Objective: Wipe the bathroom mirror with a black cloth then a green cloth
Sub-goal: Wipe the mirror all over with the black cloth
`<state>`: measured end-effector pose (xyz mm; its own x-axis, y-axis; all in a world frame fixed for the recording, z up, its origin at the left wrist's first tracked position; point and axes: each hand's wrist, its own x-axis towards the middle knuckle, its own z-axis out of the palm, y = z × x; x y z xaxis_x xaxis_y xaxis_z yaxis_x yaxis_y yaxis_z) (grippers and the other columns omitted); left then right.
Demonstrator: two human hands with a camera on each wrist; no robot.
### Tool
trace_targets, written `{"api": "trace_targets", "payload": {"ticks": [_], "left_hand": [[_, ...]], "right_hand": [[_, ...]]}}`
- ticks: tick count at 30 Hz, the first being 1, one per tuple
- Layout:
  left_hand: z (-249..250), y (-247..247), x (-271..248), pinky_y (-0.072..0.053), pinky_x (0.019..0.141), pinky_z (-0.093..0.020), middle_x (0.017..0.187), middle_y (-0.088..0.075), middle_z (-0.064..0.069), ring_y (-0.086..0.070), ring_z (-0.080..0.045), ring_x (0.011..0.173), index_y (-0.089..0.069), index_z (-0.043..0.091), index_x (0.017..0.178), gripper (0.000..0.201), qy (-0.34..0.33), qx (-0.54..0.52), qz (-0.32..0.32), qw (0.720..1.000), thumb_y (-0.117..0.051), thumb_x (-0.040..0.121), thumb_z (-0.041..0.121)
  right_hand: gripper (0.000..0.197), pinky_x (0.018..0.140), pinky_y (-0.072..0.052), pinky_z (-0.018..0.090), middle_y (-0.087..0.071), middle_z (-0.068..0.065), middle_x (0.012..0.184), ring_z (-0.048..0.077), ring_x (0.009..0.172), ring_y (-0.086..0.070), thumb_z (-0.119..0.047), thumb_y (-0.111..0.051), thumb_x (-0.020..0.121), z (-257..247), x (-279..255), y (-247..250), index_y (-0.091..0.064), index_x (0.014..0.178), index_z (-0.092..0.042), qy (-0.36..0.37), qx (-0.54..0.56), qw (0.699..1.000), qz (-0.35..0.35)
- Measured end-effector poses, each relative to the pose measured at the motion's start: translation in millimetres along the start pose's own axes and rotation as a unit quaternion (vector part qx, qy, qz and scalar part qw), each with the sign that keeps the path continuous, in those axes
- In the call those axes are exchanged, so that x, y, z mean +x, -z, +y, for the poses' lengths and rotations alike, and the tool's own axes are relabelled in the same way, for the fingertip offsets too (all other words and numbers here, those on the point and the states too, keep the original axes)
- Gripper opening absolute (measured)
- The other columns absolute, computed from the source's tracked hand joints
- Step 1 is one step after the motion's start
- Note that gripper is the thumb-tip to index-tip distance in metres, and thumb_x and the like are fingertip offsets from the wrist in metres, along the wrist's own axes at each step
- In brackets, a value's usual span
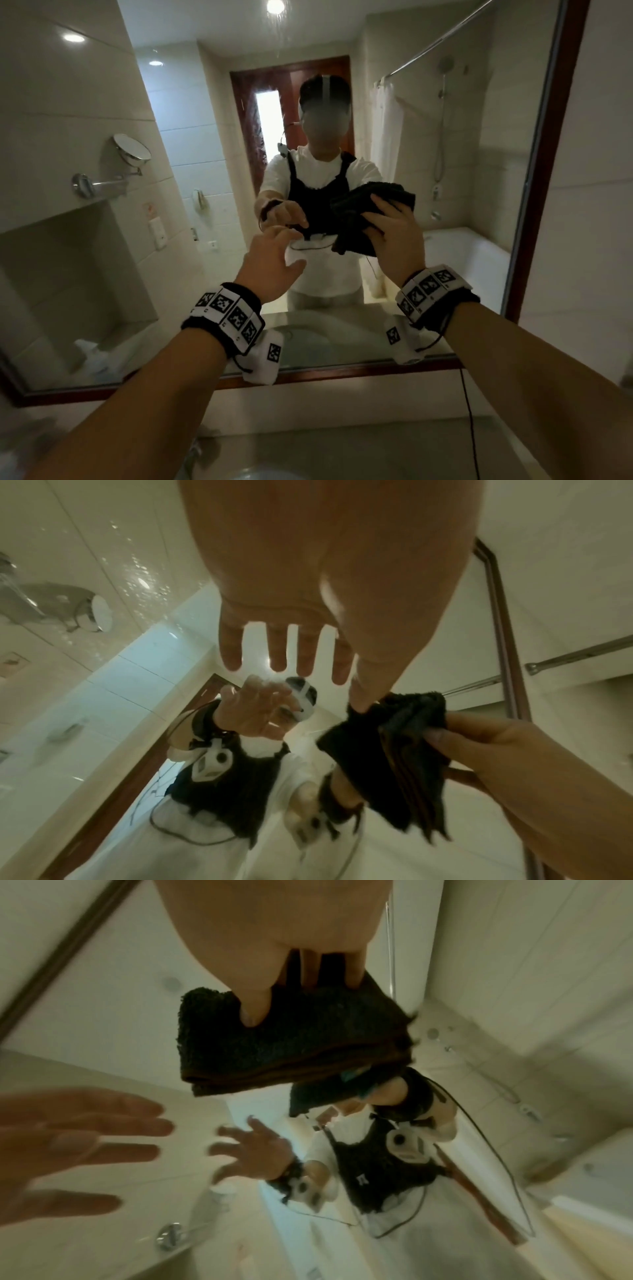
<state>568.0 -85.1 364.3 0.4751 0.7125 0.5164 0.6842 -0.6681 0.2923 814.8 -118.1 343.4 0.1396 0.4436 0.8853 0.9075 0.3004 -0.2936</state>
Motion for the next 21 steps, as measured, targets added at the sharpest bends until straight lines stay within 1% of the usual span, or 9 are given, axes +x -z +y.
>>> {"api": "trace_targets", "payload": {"ticks": [2,3,5,8,10,12,14,16,21], "left_hand": [[12,-6,-3,-0.042,0.104,-0.037,0.132,-0.054,-0.002,-0.051,-0.021,0.121,-0.054,0.02,0.136,0.051,-0.036,-0.045,-0.02,0.998,-0.067,0.09,0.037],[20,-8,-5,-0.041,0.102,-0.031,0.13,-0.053,-0.001,-0.052,-0.017,0.116,-0.052,0.019,0.138,0.051,-0.044,-0.071,-0.032,0.996,-0.067,0.092,0.034],[37,-7,-9,-0.042,0.096,-0.024,0.128,-0.055,0.005,-0.053,-0.008,0.11,-0.051,0.019,0.139,0.049,-0.05,-0.153,-0.052,0.986,-0.066,0.094,0.03],[50,-9,-12,-0.048,0.087,-0.016,0.115,-0.061,0.012,-0.06,0.004,0.099,-0.054,0.019,0.13,0.039,-0.032,-0.274,-0.058,0.96,-0.067,0.094,0.02],[51,-10,-14,-0.05,0.082,-0.021,0.105,-0.064,0.006,-0.064,-0.004,0.092,-0.058,0.021,0.113,0.024,0.012,-0.33,-0.056,0.942,-0.067,0.093,0.012],[50,-9,-17,-0.049,0.077,-0.025,0.094,-0.065,0.002,-0.064,-0.009,0.085,-0.062,0.019,0.098,0.011,0.029,-0.338,-0.038,0.94,-0.066,0.093,0.01],[49,-8,-21,-0.049,0.076,-0.025,0.091,-0.068,0.0,-0.065,-0.009,0.084,-0.066,0.012,0.1,0.007,0.038,-0.341,-0.021,0.939,-0.066,0.093,0.01],[51,-6,-25,-0.054,0.082,-0.029,0.097,-0.072,-0.004,-0.069,-0.015,0.091,-0.069,0.008,0.107,0.014,0.059,-0.36,-0.006,0.931,-0.065,0.094,0.01],[45,-11,-33,-0.057,0.083,-0.034,0.097,-0.073,-0.004,-0.07,-0.016,0.089,-0.071,0.008,0.106,0.016,0.078,-0.319,0.003,0.944,-0.068,0.093,0.016]], "right_hand": [[0.026,0.109,-0.042,0.034,-0.062,0.001,0.132,0.022,0.122,-0.057,-0.018,-0.061,0.093,-6,-3,0,-0.074,0.114,-0.011,-0.084,0.126,0.988,-0.026],[0.028,0.109,-0.044,0.037,-0.066,0.002,0.128,0.021,0.118,-0.06,-0.022,-0.063,0.091,-10,-6,1,-0.073,0.115,-0.012,-0.133,0.192,0.971,-0.047],[0.029,0.099,-0.052,0.045,-0.074,0.004,0.111,0.023,0.105,-0.068,-0.029,-0.063,0.089,-20,-12,5,-0.074,0.111,-0.015,-0.196,0.299,0.931,-0.075],[0.017,0.083,-0.059,0.047,-0.075,0.009,0.097,0.027,0.092,-0.071,-0.012,-0.06,0.096,-41,-22,18,-0.075,0.103,-0.016,-0.249,0.397,0.877,-0.11],[0.018,0.076,-0.06,0.046,-0.073,0.014,0.098,0.026,0.087,-0.07,-0.009,-0.056,0.099,-56,-30,26,-0.073,0.103,-0.014,-0.281,0.442,0.839,-0.145],[0.019,0.072,-0.062,0.043,-0.072,0.017,0.102,0.025,0.088,-0.071,-0.01,-0.055,0.1,-65,-35,29,-0.072,0.107,-0.012,-0.296,0.469,0.814,-0.176],[0.02,0.069,-0.06,0.037,-0.072,0.016,0.107,0.023,0.091,-0.072,-0.012,-0.056,0.1,-69,-39,29,-0.069,0.115,-0.01,-0.318,0.486,0.789,-0.201],[0.024,0.066,-0.059,0.034,-0.07,0.016,0.107,0.023,0.088,-0.073,-0.015,-0.059,0.099,-71,-43,26,-0.061,0.121,-0.008,-0.354,0.5,0.761,-0.216],[0.032,0.07,-0.057,0.037,-0.068,0.014,0.105,0.027,0.086,-0.072,-0.037,-0.063,0.096,-73,-47,24,-0.053,0.113,-0.012,-0.393,0.486,0.738,-0.257]]}}
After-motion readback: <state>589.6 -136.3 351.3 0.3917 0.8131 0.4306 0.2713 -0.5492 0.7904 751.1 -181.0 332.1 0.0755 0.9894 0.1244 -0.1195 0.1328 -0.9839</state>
